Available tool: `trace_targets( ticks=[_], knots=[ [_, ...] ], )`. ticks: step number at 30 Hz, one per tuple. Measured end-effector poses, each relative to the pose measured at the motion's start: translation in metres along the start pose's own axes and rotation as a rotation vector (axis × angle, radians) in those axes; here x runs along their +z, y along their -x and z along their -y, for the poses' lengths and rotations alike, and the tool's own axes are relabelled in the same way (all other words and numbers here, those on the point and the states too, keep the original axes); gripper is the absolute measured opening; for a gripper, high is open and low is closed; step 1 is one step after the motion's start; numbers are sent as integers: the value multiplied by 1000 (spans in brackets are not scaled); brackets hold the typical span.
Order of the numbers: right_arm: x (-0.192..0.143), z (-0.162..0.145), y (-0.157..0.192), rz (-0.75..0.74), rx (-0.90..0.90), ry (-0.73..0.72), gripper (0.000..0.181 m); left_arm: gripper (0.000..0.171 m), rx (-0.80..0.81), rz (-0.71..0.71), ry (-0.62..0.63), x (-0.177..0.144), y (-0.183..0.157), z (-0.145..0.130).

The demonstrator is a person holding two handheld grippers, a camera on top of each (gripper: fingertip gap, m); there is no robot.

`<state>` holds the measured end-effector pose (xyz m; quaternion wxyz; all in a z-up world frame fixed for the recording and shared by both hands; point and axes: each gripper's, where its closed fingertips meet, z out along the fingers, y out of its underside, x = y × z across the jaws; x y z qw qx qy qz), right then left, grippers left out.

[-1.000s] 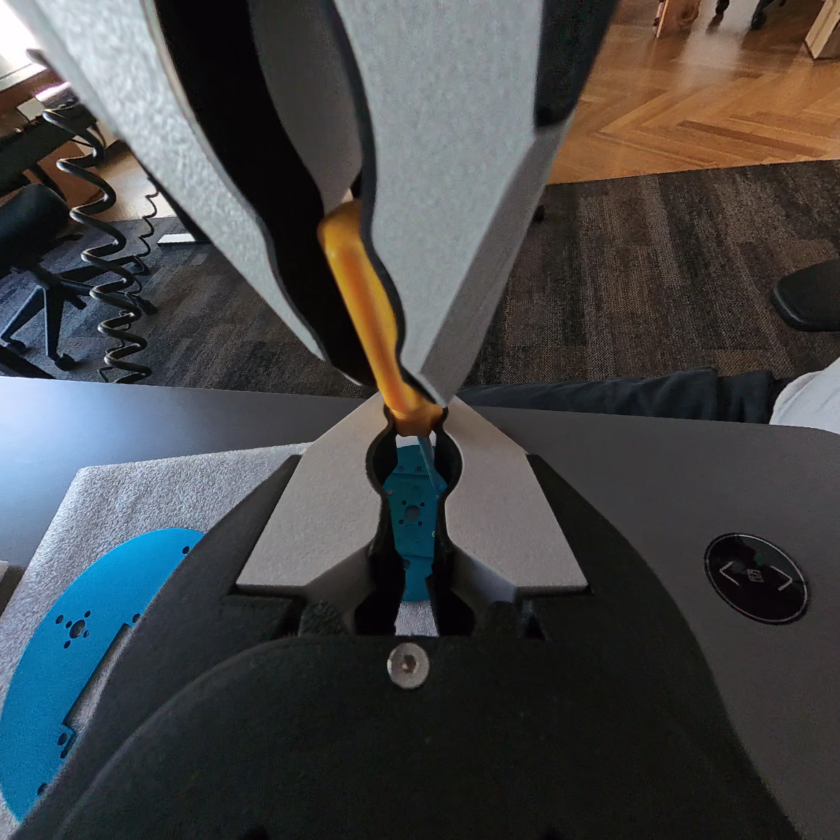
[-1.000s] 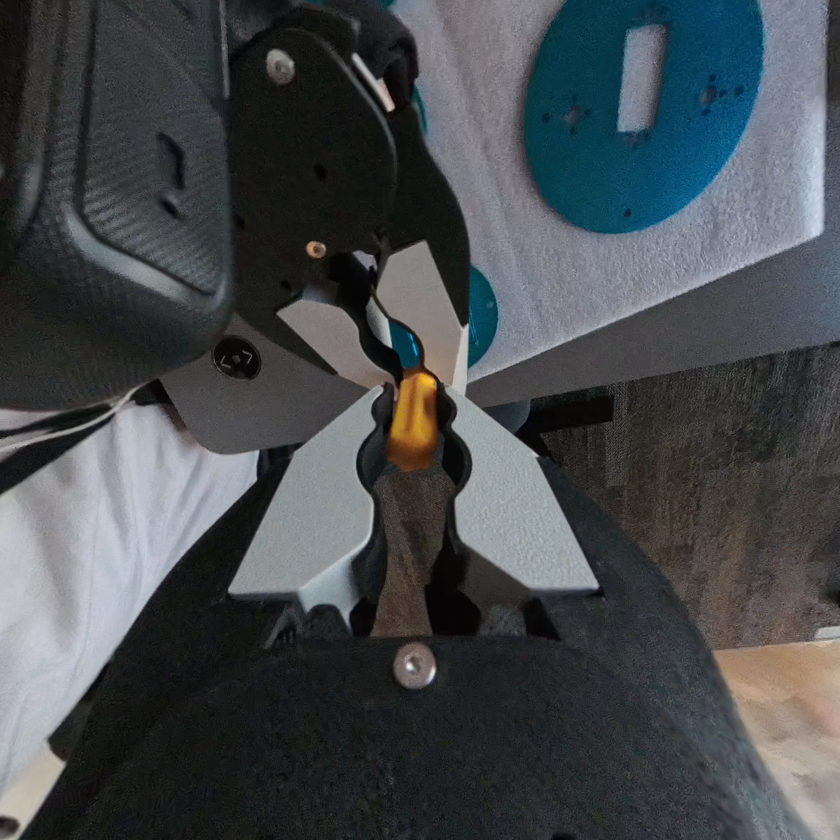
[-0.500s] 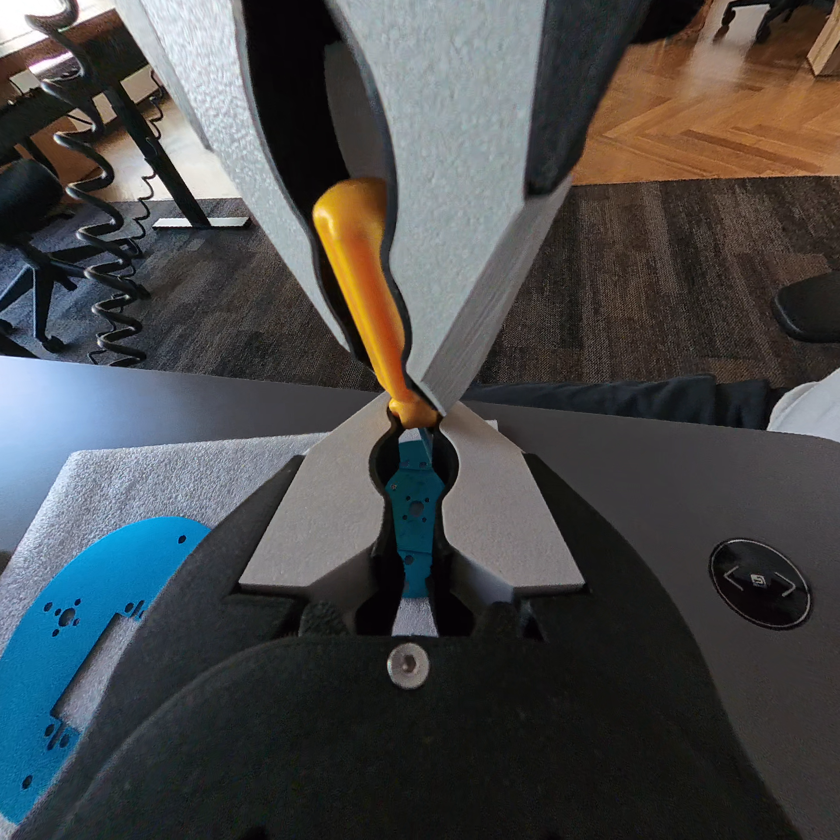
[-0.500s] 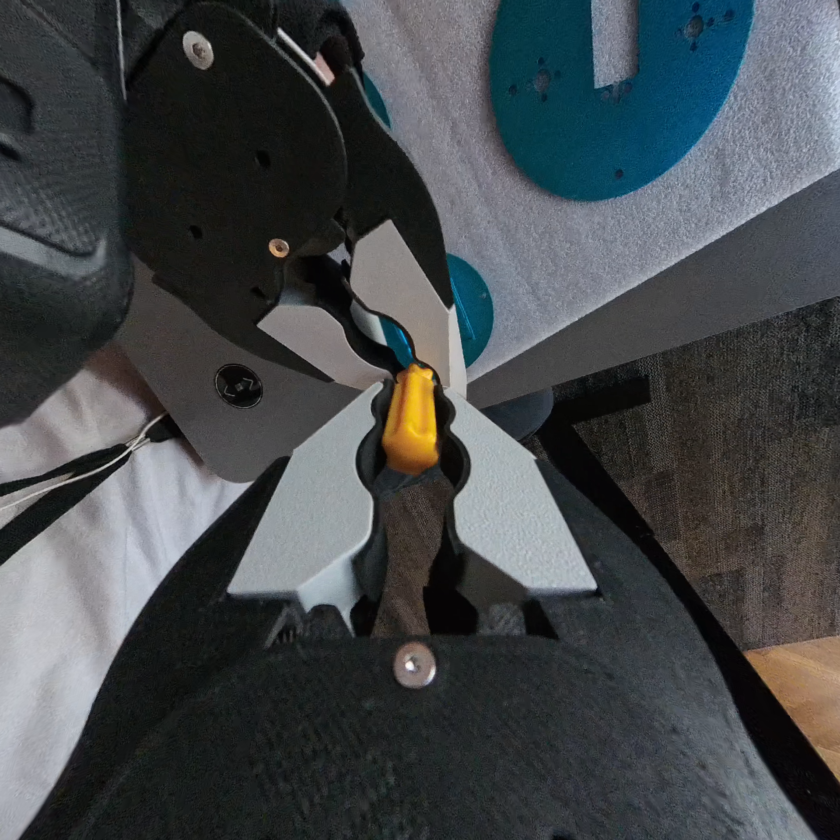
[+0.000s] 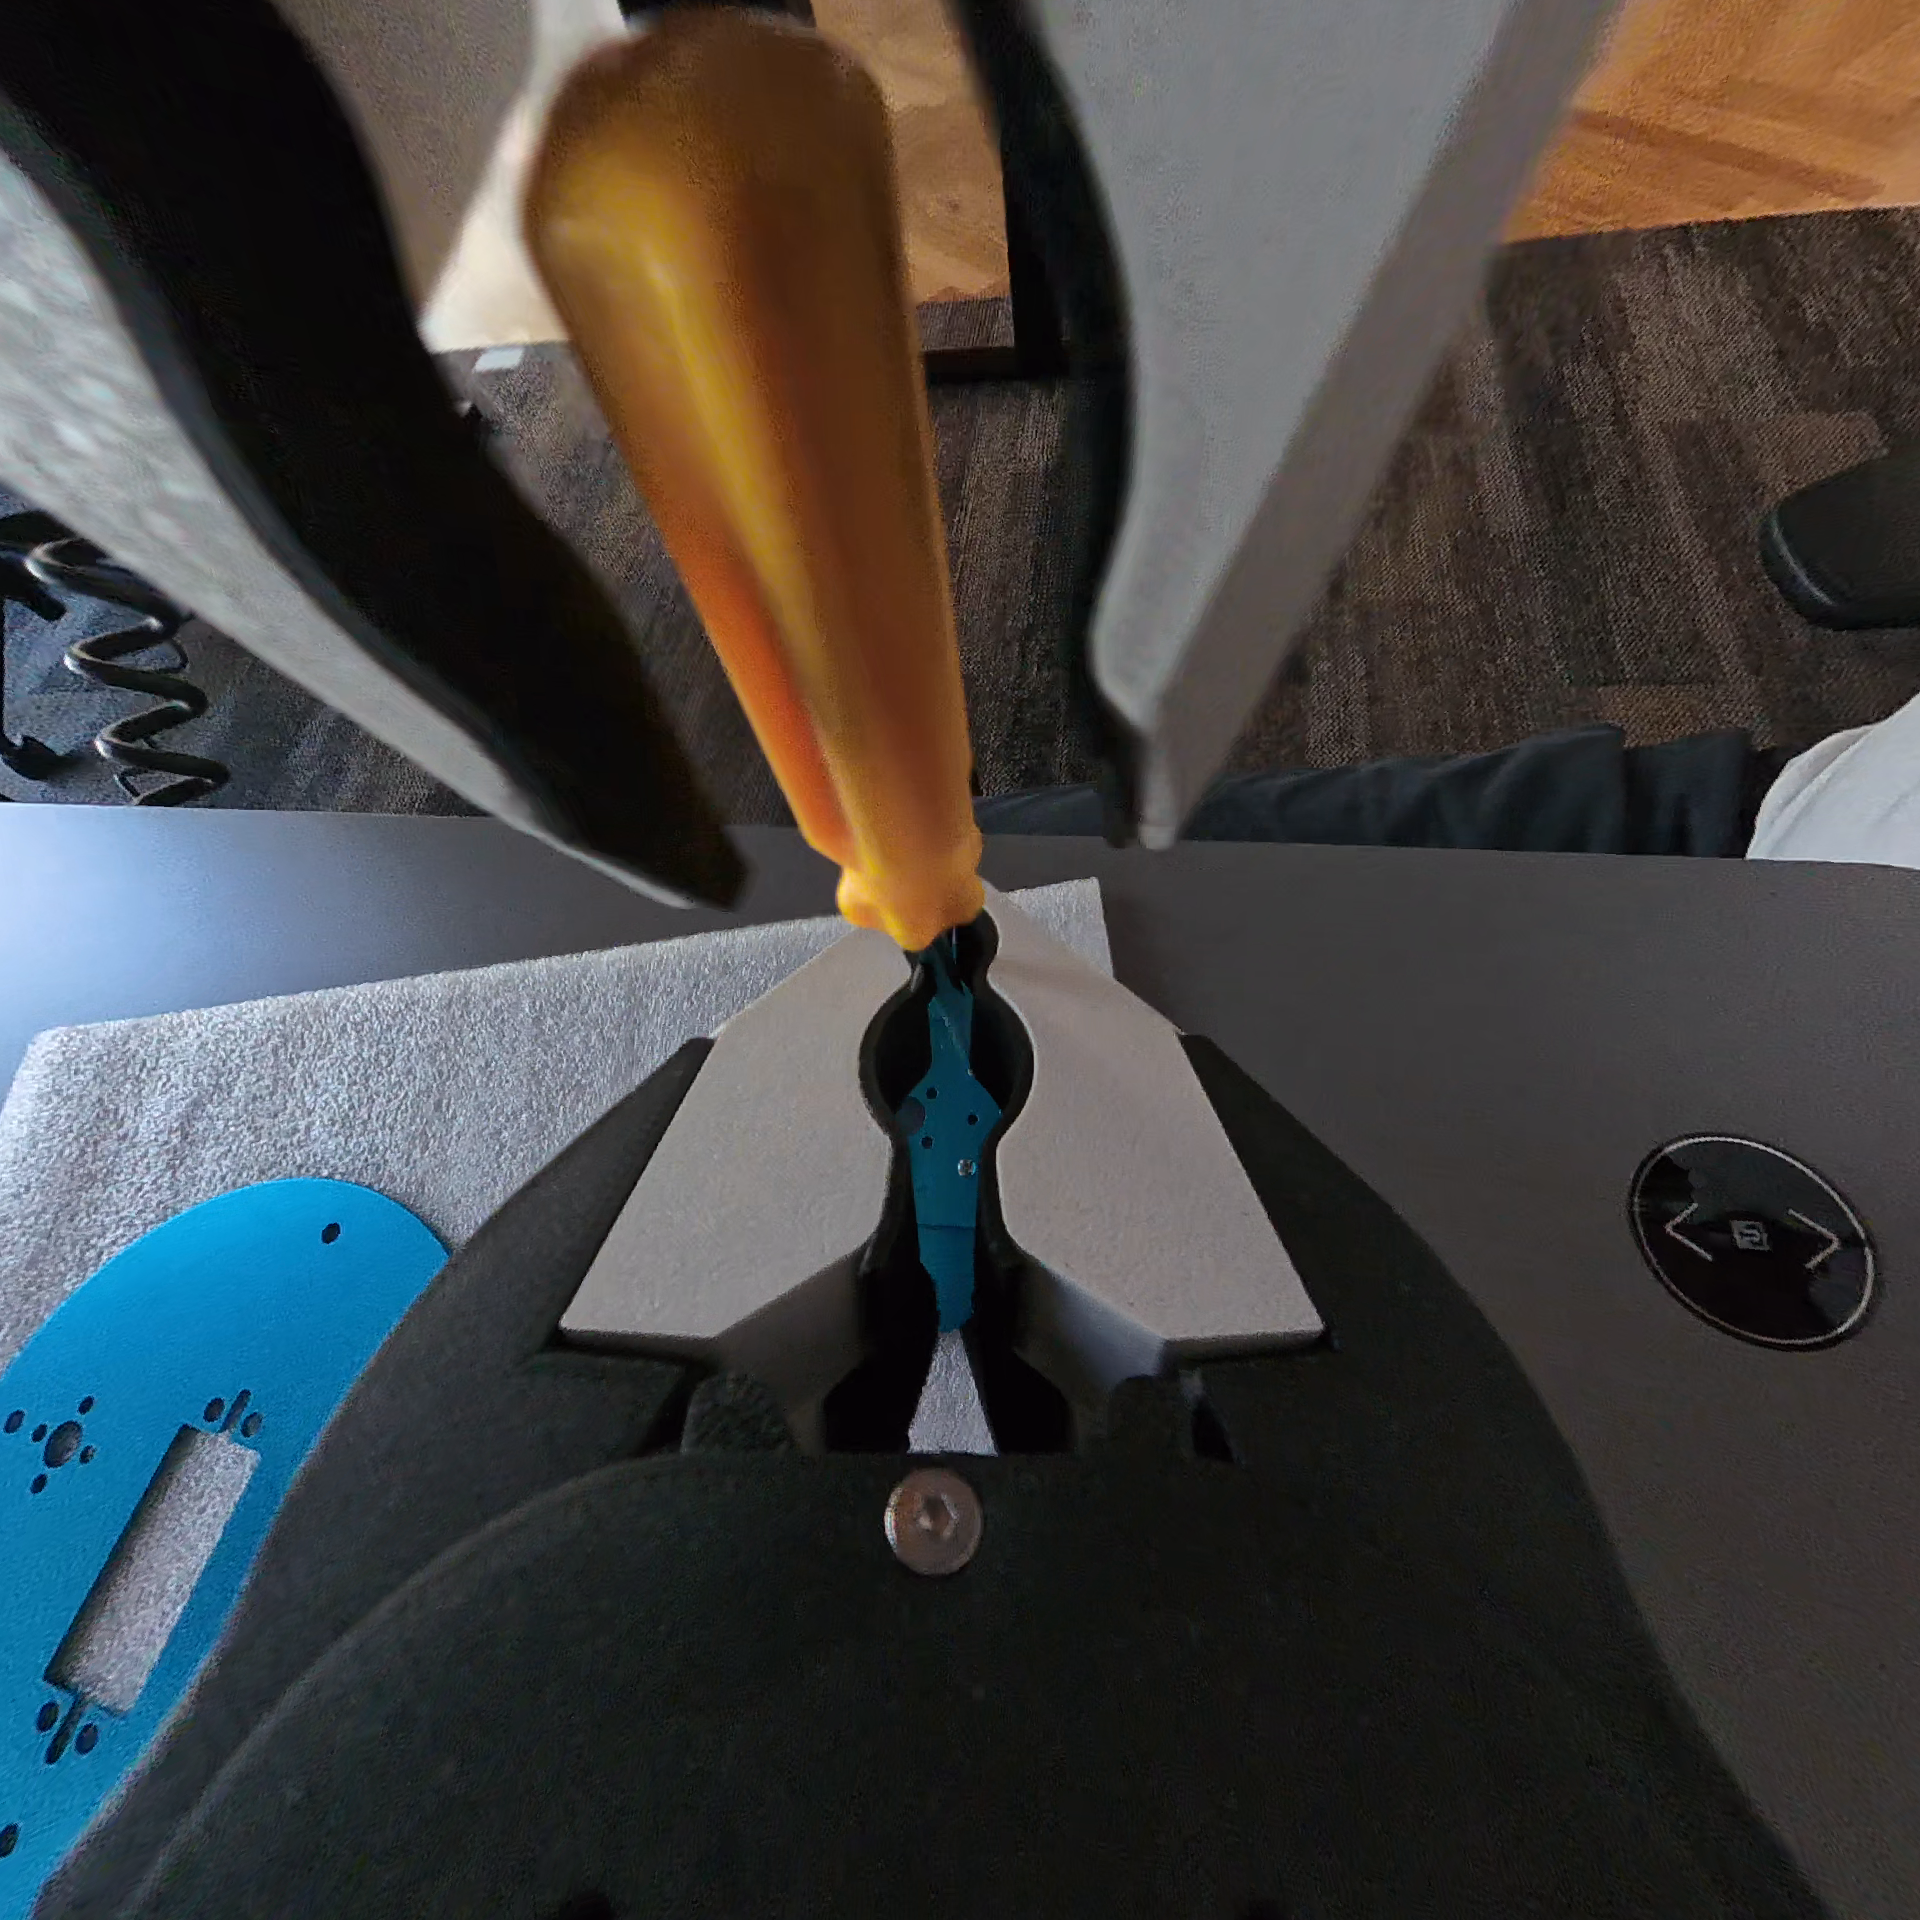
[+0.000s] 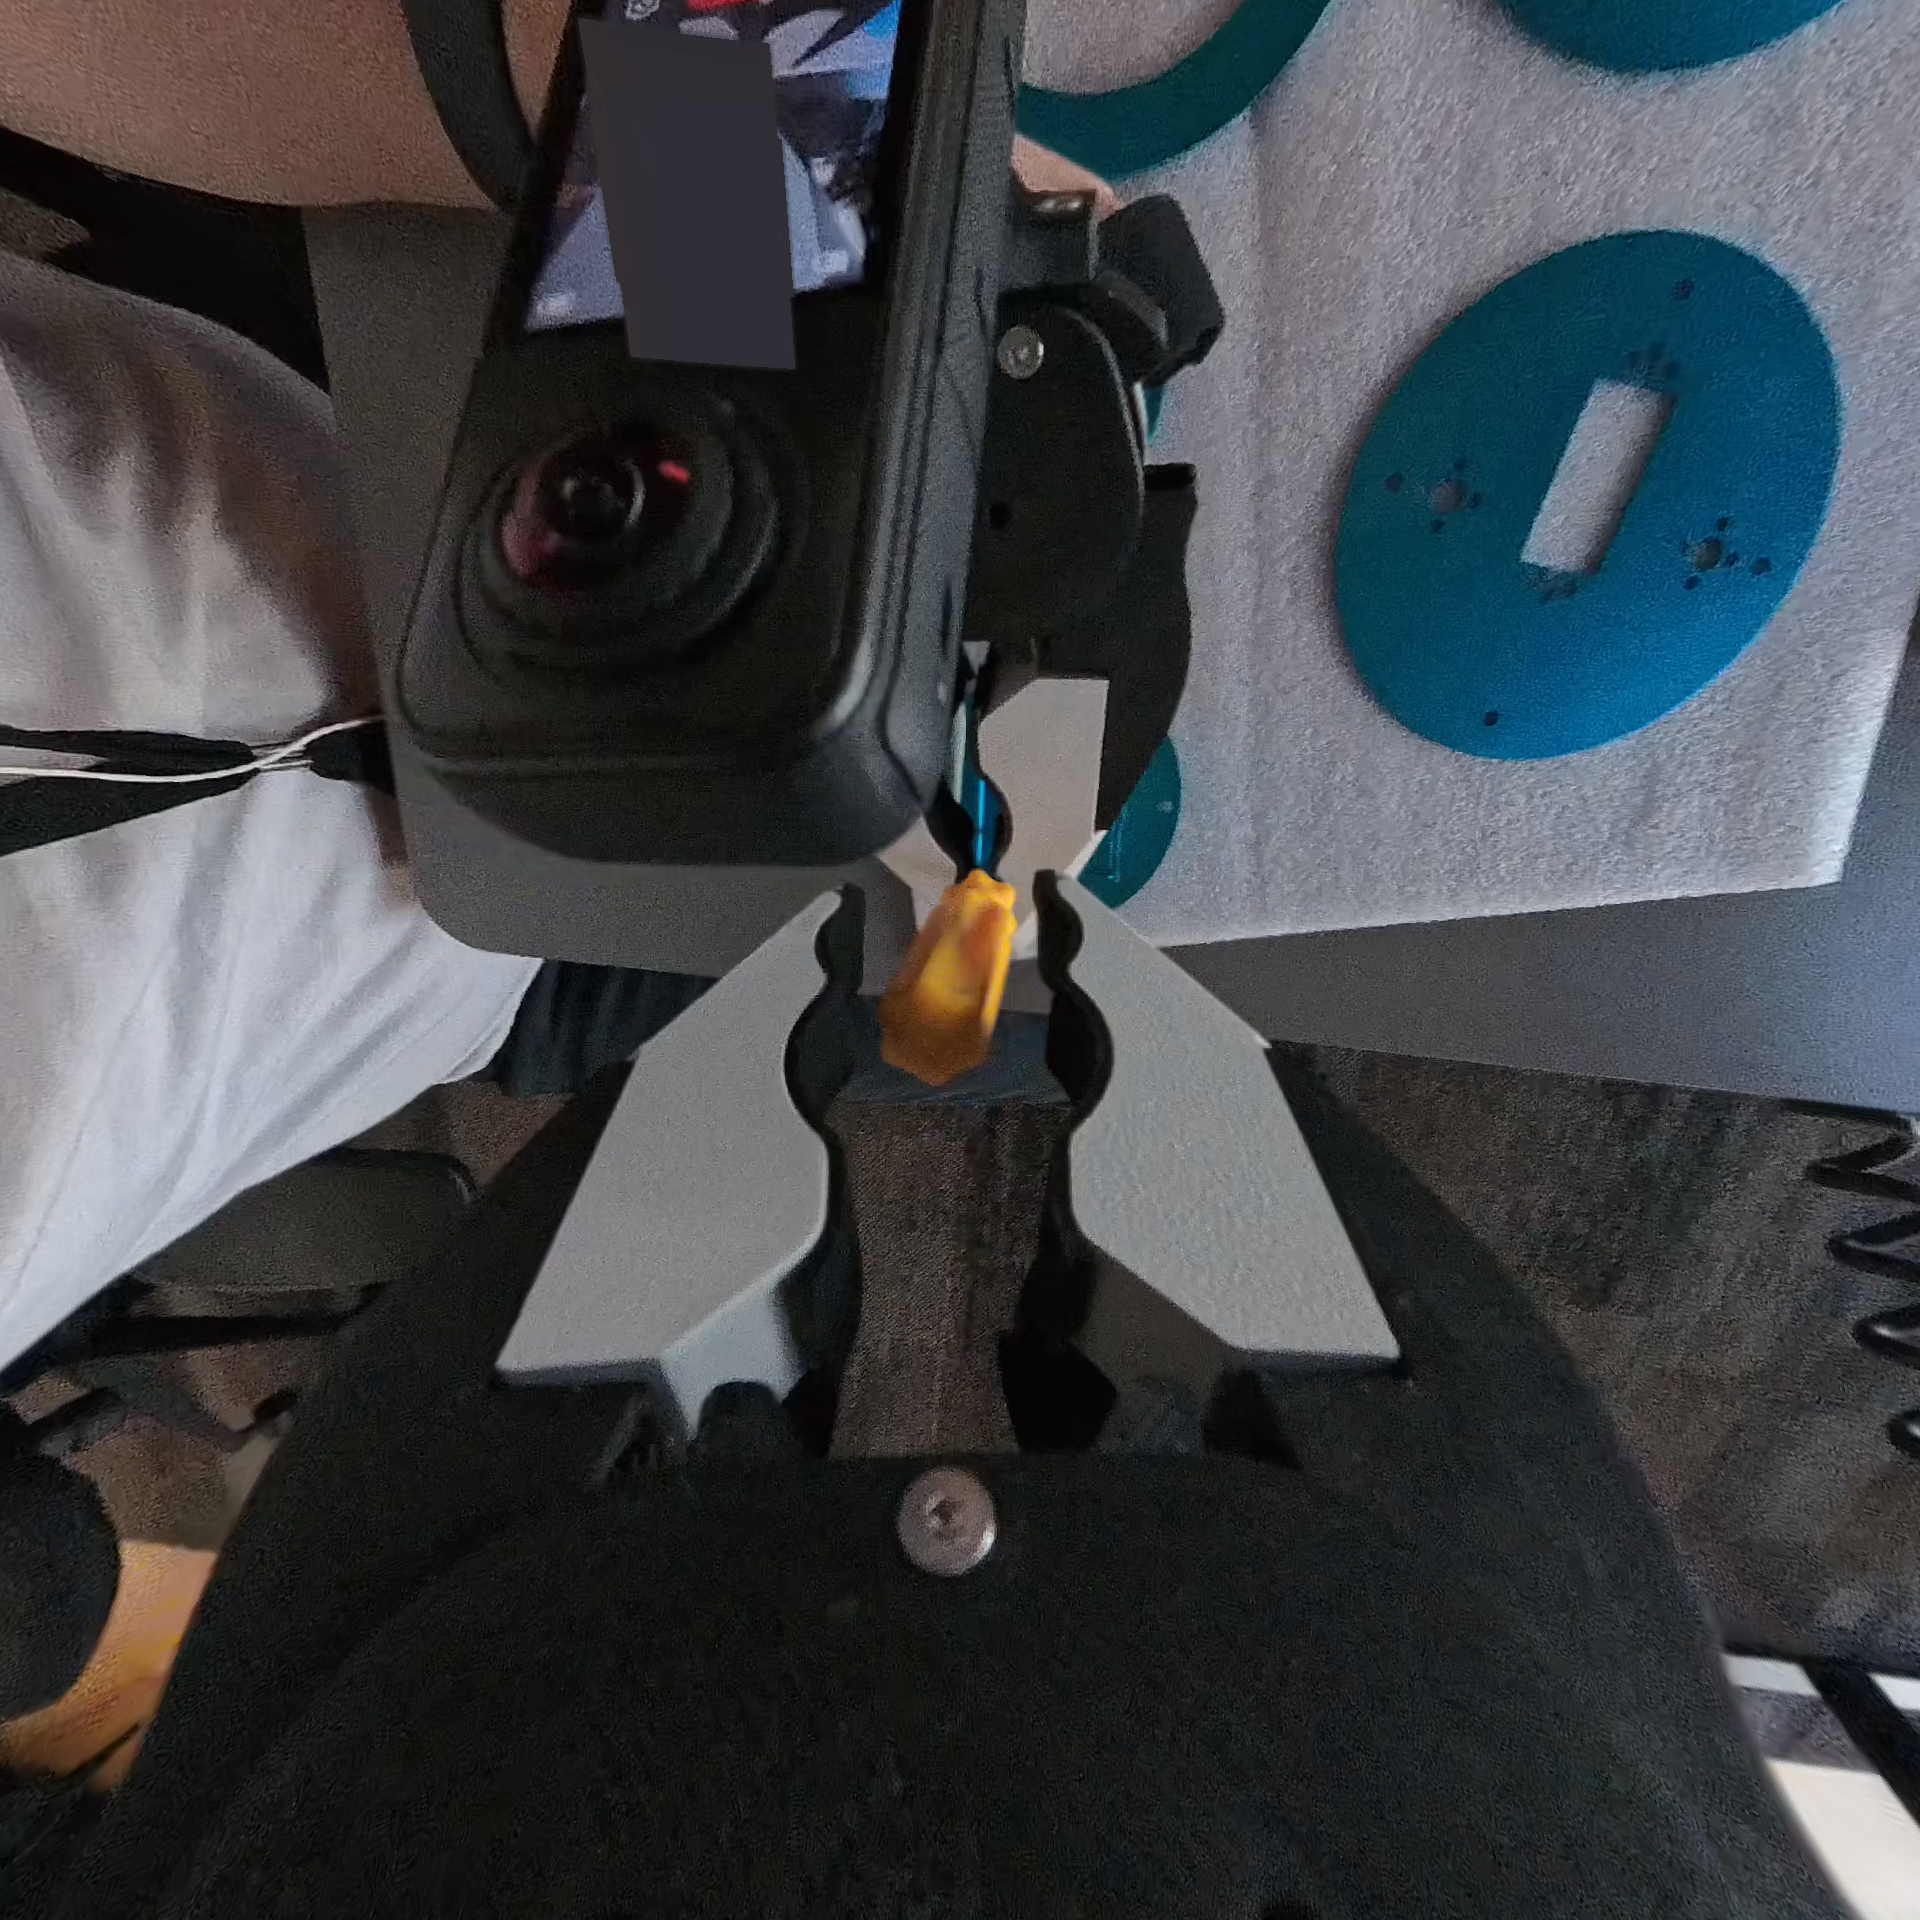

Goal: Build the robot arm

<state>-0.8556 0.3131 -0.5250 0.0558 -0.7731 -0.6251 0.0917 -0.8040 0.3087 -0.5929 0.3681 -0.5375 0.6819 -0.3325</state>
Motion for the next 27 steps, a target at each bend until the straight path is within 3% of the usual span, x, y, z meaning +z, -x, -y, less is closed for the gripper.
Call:
trace_targets(
  ticks=[2, 4, 10, 15, 17, 19, 25, 27],
  knots=[
    [-6, -6, -10, -55, -43, -11, 45, 0, -15, 11, -42, -3, 3, 6],
    [-11, -12, -18, -85, -18, -27, 46, 0, -29, 19, -64, -8, 6, 10],
    [-19, -6, -19, -73, 44, -185, 48, 0, -60, 39, -96, -16, 14, 13],
    [-4, 5, -14, 1, 96, -280, 51, 0, -55, 46, -91, -15, 14, 13],
    [4, 6, -12, 25, 110, -288, 42, 0, -57, 44, -101, -16, 14, 14],
    [7, 5, -13, 16, 105, -293, 20, 0, -62, 38, -109, -17, 13, 14],
    [6, 7, -16, -5, 92, -300, 19, 0, -67, 48, -110, -18, 15, 15],
    [5, 8, -15, 6, 93, -303, 19, 19, -70, 71, -91, -20, 18, 12]
  ],
)
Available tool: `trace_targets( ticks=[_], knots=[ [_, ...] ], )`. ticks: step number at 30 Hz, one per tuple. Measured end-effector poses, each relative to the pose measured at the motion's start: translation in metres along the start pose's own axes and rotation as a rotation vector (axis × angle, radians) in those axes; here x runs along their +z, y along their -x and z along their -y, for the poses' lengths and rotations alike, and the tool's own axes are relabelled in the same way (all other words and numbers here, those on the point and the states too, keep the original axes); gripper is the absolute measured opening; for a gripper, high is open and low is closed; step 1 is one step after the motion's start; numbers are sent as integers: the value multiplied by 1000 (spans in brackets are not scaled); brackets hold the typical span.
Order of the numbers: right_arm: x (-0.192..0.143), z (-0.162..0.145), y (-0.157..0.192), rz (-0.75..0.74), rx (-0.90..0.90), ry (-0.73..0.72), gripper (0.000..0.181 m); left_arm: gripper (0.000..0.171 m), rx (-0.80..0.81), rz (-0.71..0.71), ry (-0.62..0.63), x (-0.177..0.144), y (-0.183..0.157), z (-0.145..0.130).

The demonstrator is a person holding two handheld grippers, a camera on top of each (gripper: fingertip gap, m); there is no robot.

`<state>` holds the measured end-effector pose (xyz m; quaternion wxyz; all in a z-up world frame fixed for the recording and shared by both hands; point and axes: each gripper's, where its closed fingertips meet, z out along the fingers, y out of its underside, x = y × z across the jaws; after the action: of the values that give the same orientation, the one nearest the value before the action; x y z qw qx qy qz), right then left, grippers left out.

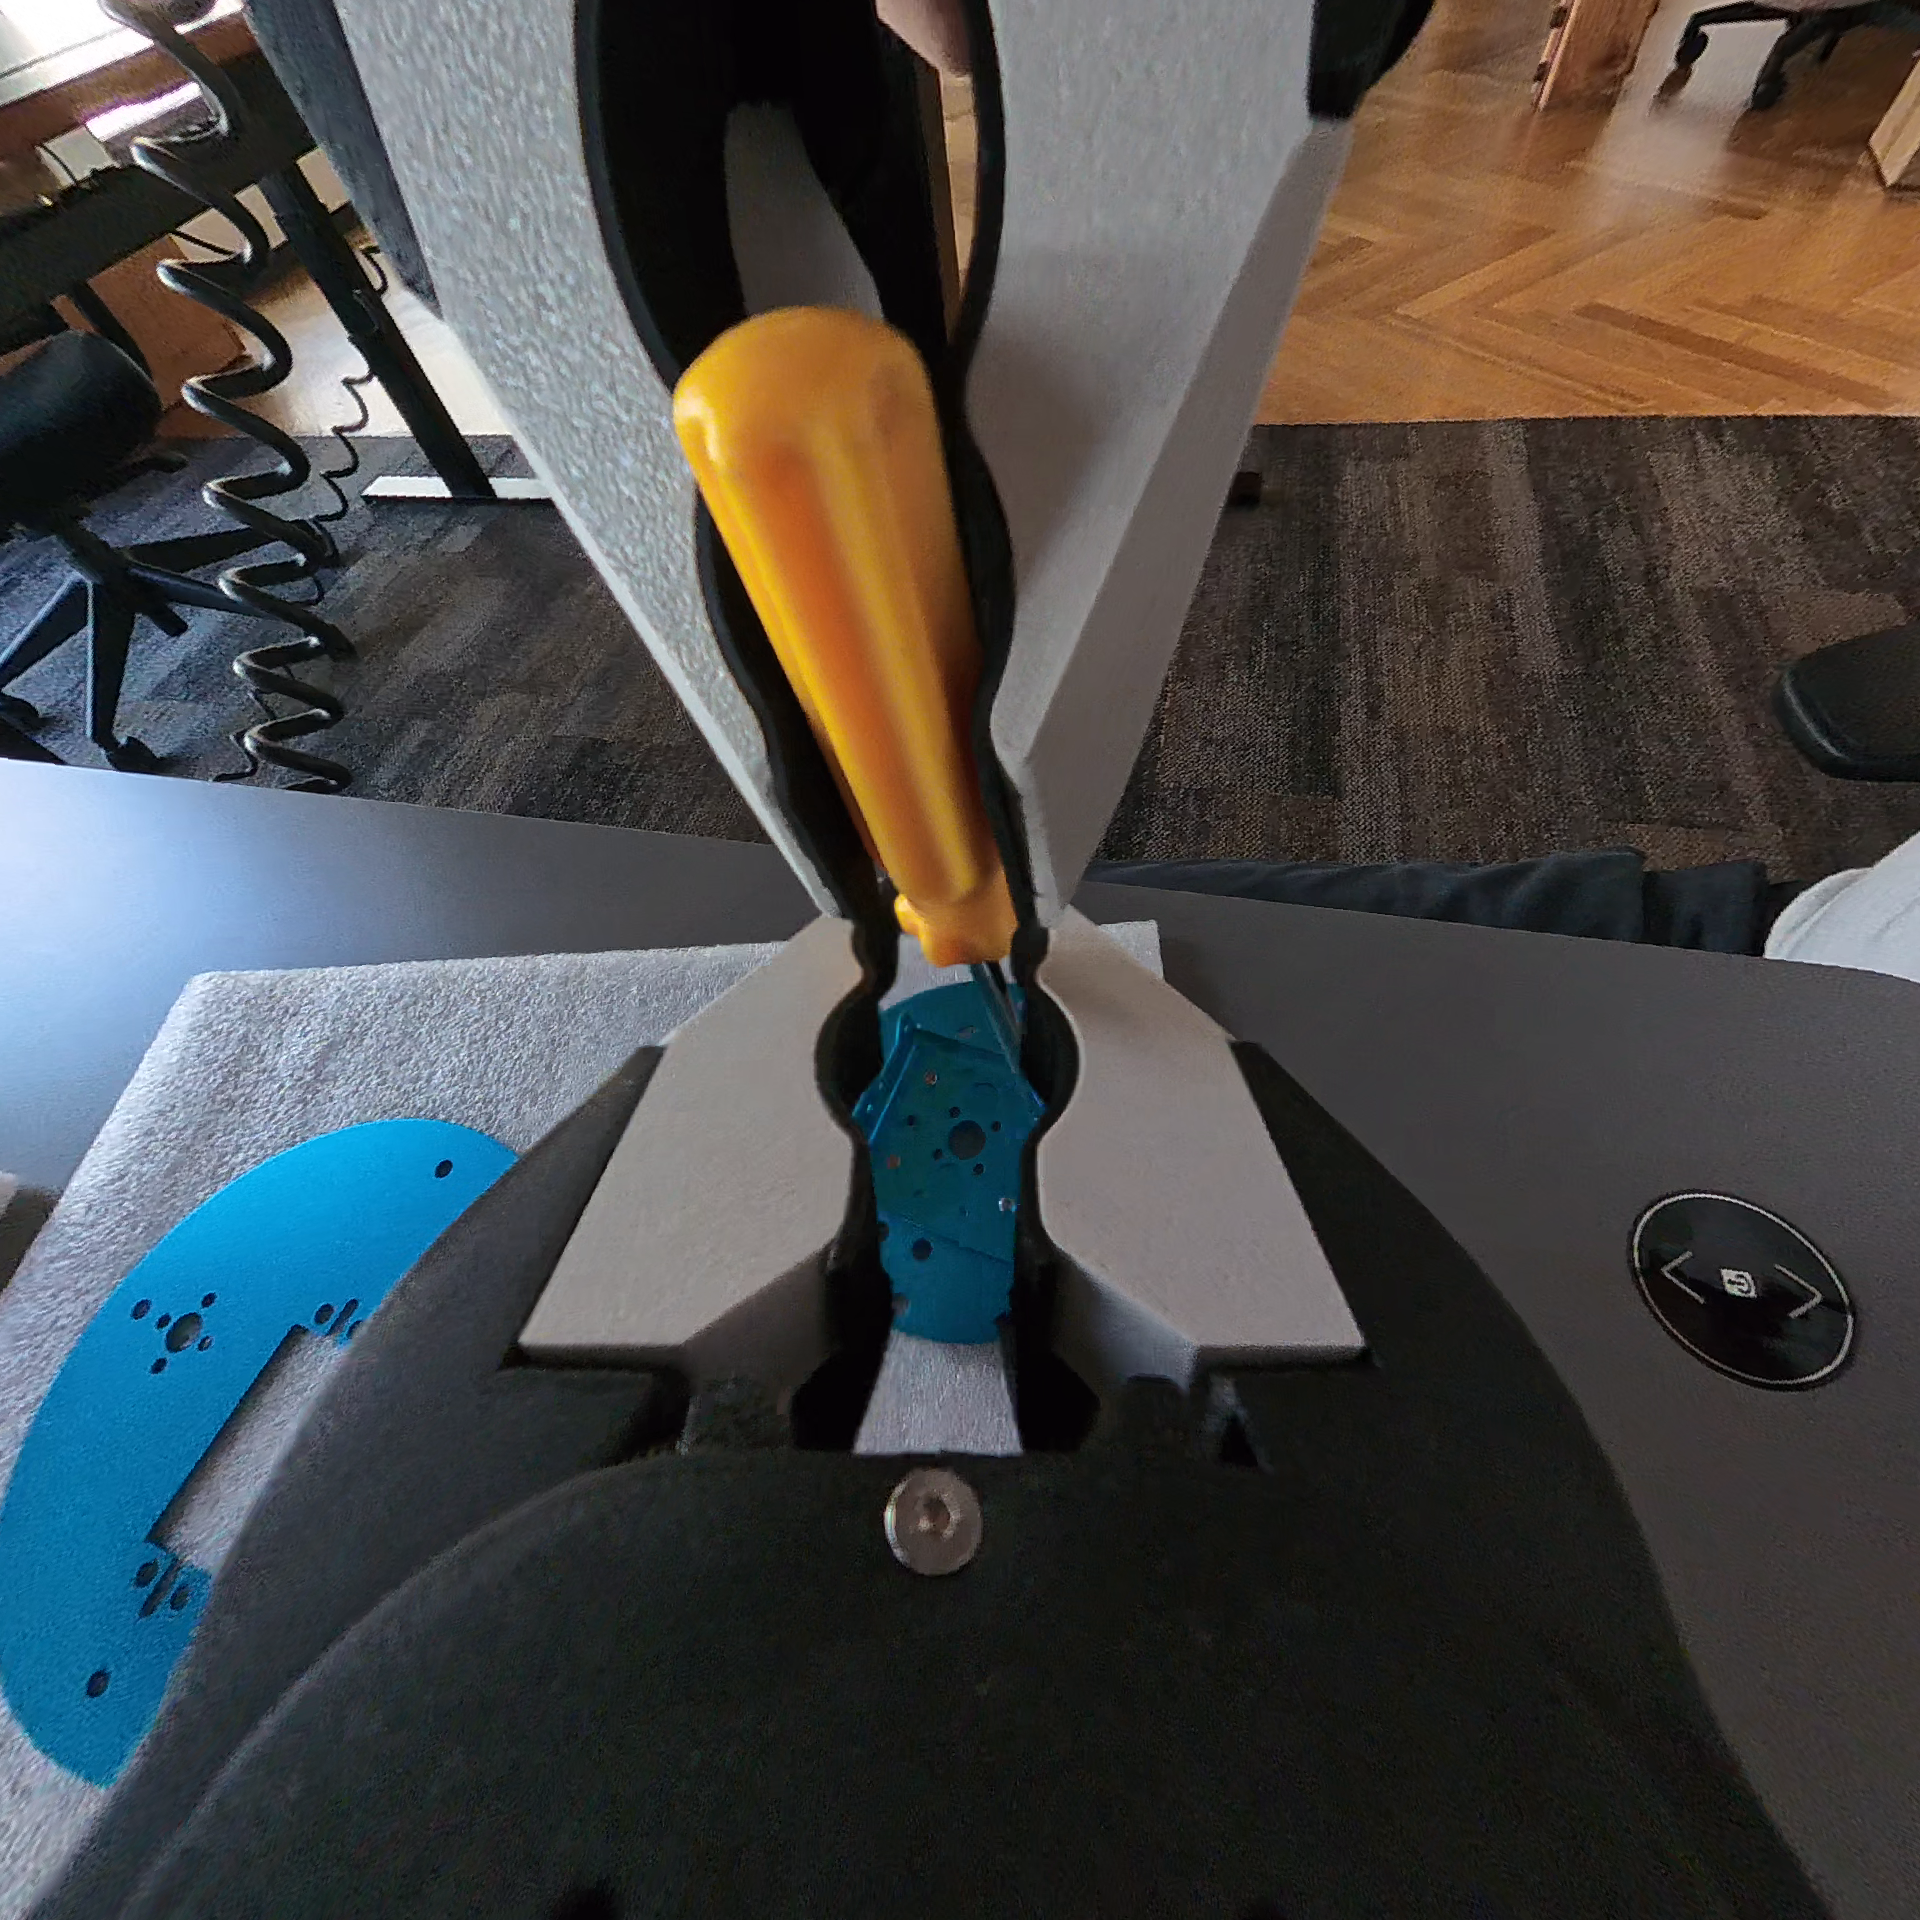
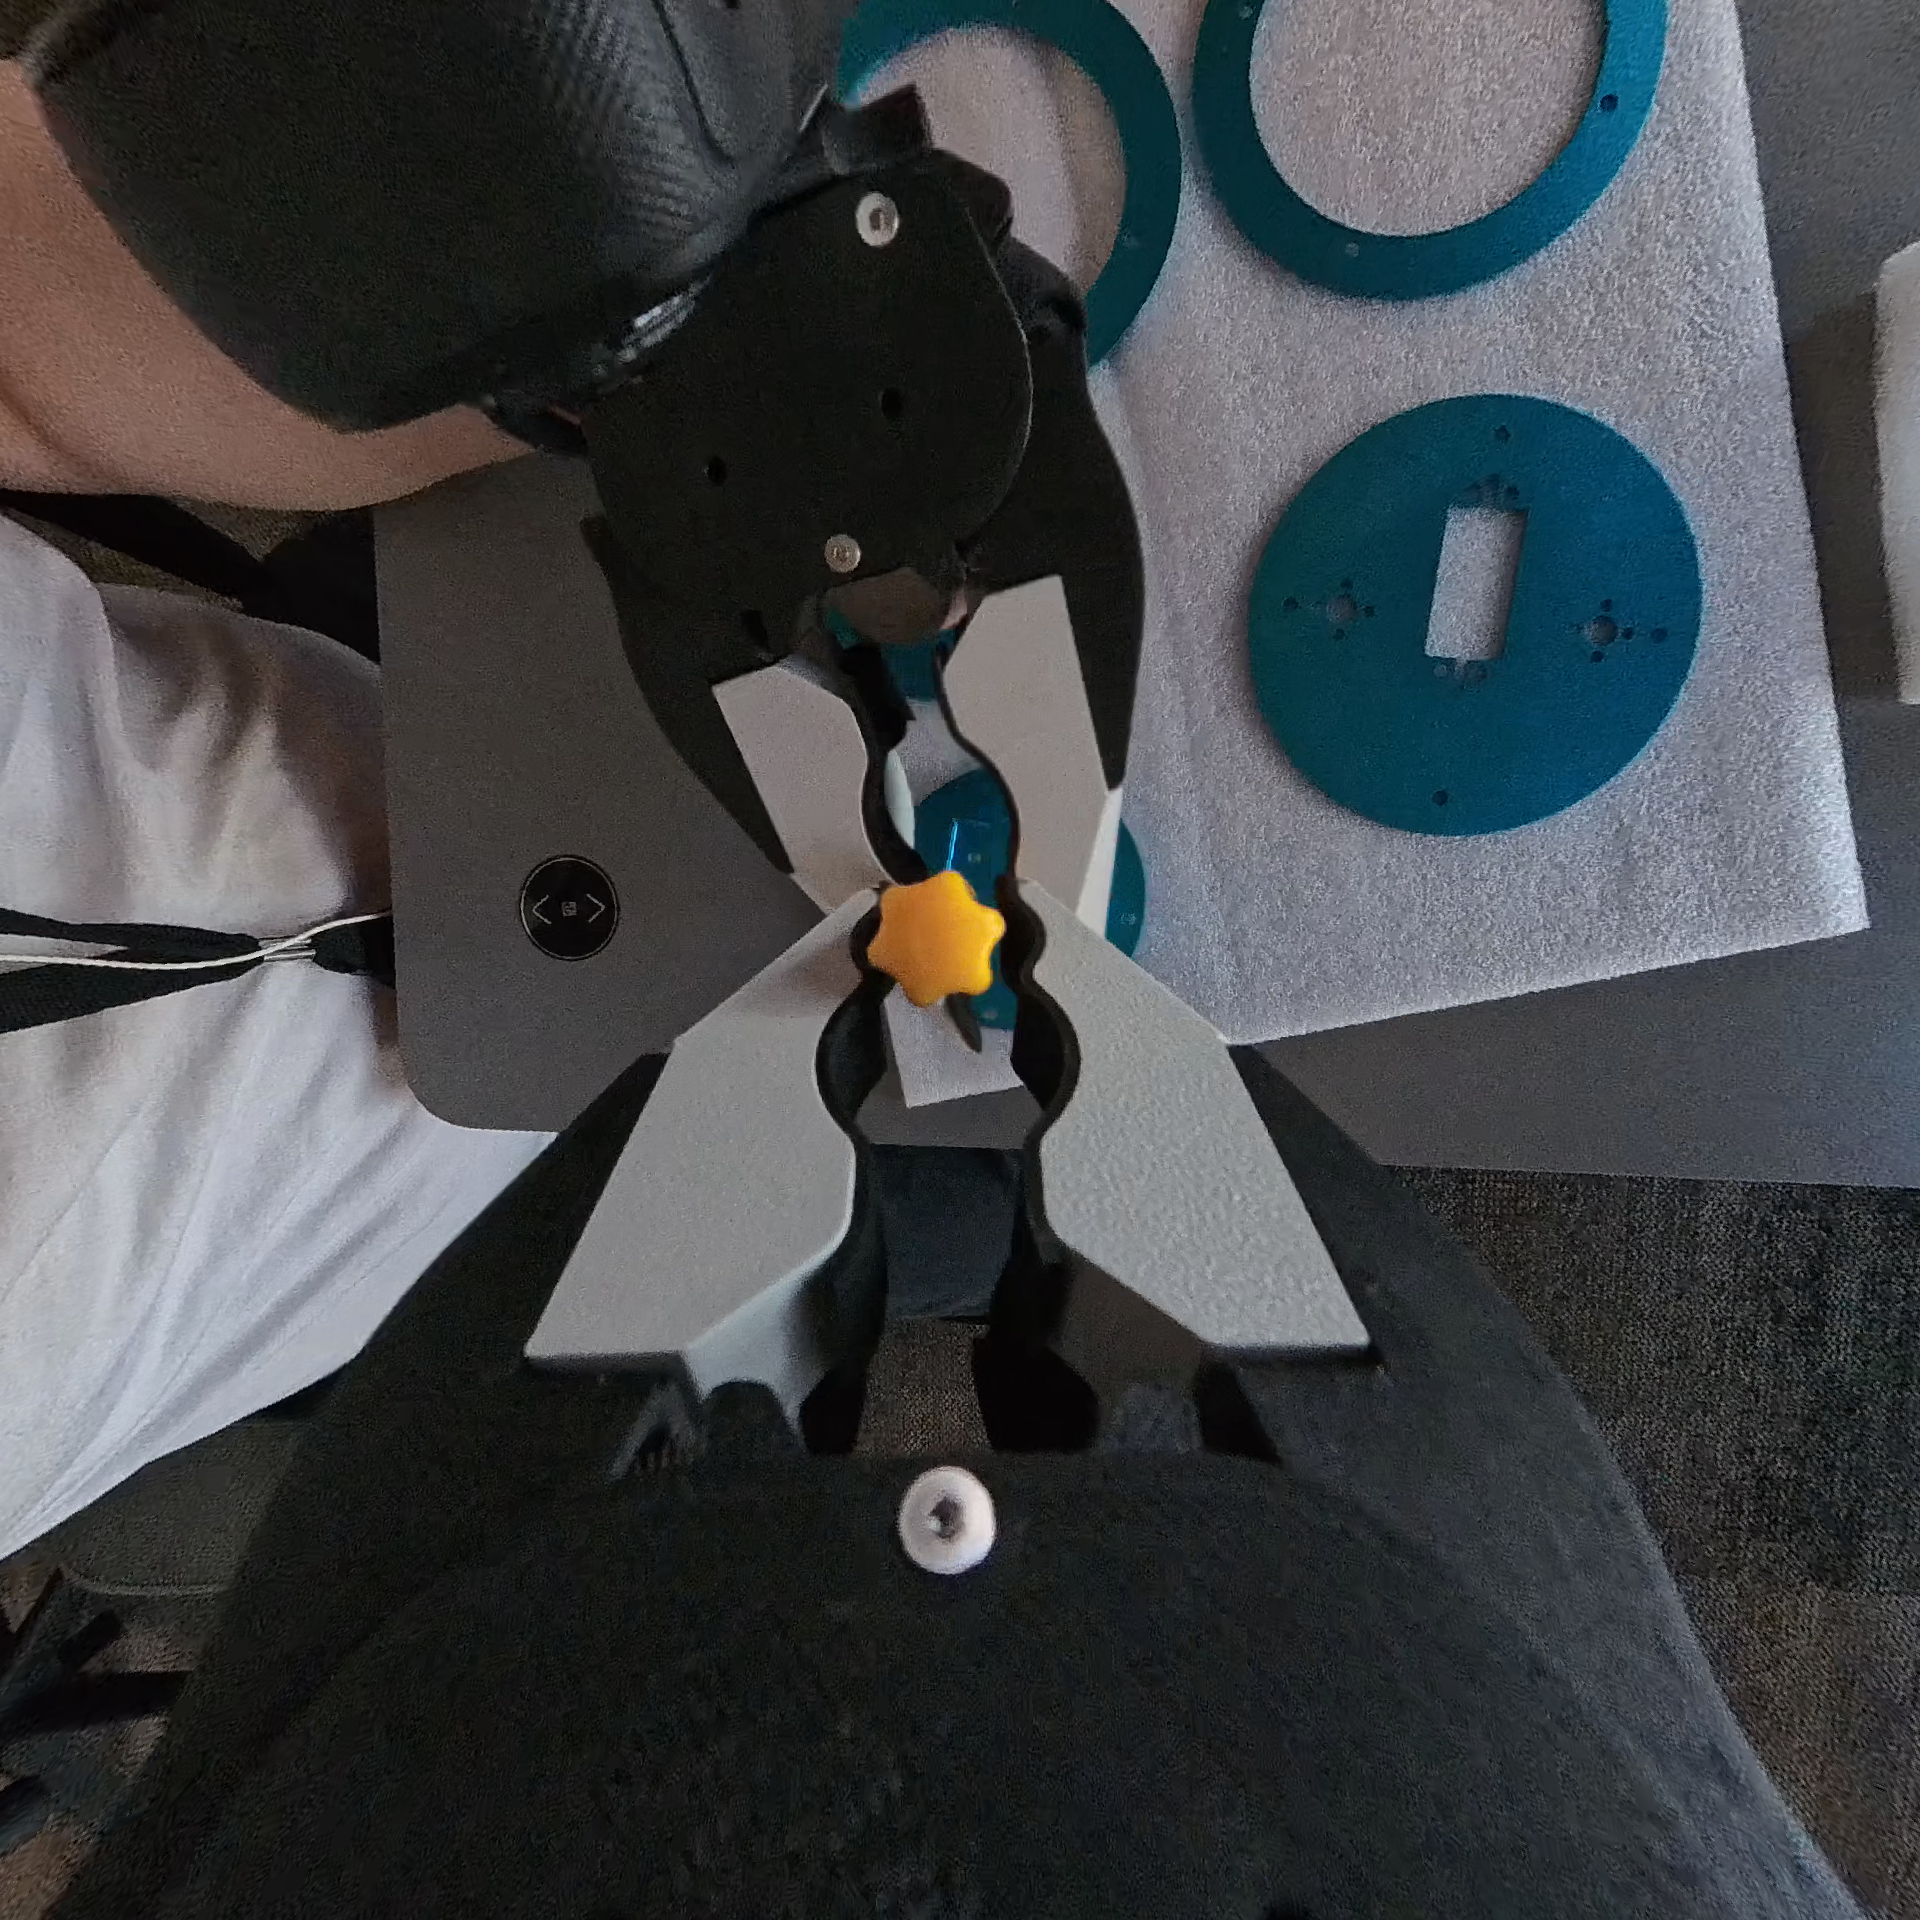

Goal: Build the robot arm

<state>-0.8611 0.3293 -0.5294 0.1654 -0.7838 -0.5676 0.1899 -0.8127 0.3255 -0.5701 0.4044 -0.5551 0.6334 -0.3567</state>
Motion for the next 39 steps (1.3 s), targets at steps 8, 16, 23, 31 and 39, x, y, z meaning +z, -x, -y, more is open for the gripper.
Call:
trace_targets(
  ticks=[8, 16, 23, 31, 39],
  knots=[
    [-1, -1, -2, -7, -4, -16, 19, 28, -12, -44, 195, -29, -18, -25],
    [-2, -1, -2, -8, -25, -23, 19, 32, 54, -28, 324, -9, -25, -48],
    [1, -5, -2, -12, -33, -16, 19, 29, 11, -26, 350, -4, -26, -53],
    [0, -5, -5, -12, -1, -49, 18, 29, 17, -16, 330, -3, -26, -53],
    [-21, 10, -2, -1, 7, -126, 18, 28, 23, -20, 317, -2, -26, -53]
  ],
)
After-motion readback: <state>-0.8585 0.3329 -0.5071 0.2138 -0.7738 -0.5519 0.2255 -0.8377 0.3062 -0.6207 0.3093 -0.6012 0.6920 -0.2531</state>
